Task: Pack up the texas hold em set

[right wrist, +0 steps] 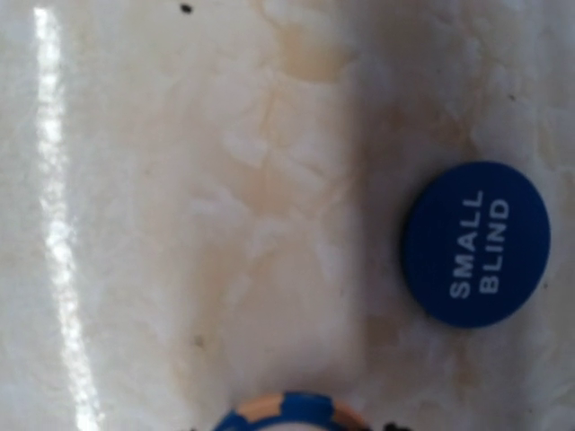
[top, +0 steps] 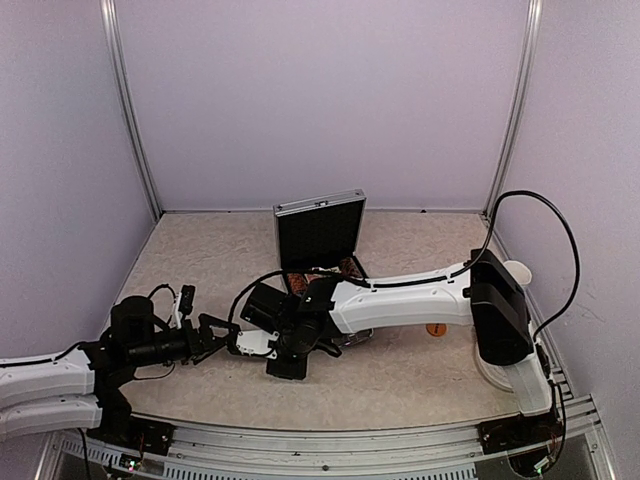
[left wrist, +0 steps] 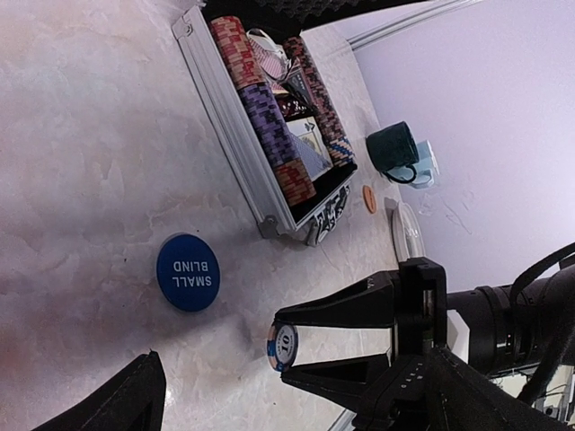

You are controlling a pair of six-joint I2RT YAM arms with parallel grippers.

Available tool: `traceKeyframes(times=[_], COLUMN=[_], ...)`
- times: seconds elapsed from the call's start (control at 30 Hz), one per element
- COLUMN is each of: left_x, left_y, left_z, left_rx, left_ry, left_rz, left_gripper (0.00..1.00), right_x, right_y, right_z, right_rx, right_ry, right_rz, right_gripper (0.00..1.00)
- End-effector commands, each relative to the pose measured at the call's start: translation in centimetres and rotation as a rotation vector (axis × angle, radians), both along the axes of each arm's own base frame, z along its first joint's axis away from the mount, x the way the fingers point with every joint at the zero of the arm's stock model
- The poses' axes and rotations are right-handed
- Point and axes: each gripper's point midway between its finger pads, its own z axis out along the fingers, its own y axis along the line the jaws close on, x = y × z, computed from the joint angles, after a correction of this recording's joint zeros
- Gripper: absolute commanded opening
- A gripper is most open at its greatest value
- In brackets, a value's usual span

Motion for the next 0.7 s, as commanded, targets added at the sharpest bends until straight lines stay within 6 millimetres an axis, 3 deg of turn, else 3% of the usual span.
traceKeyframes(times=[0.0,0.67], left_x=[-0.3,-0.7], left_y=[-0.2,-2.1], left_z=[-0.6,-1.2], left_rx=[0.01,-0.032], left_ry=[0.019,0.025], left_rz=[-0.022,-0.13], left_gripper=[0.98,0.98], right_x=[1.1,1.3], right_y=[0.8,0.8], right_z=[4.6,6.8], right_rx=[0.113,0.178], right_ry=[-0.066,-0.099], right_rz=[-0.018,-0.022], right_gripper=[0.41,0.41])
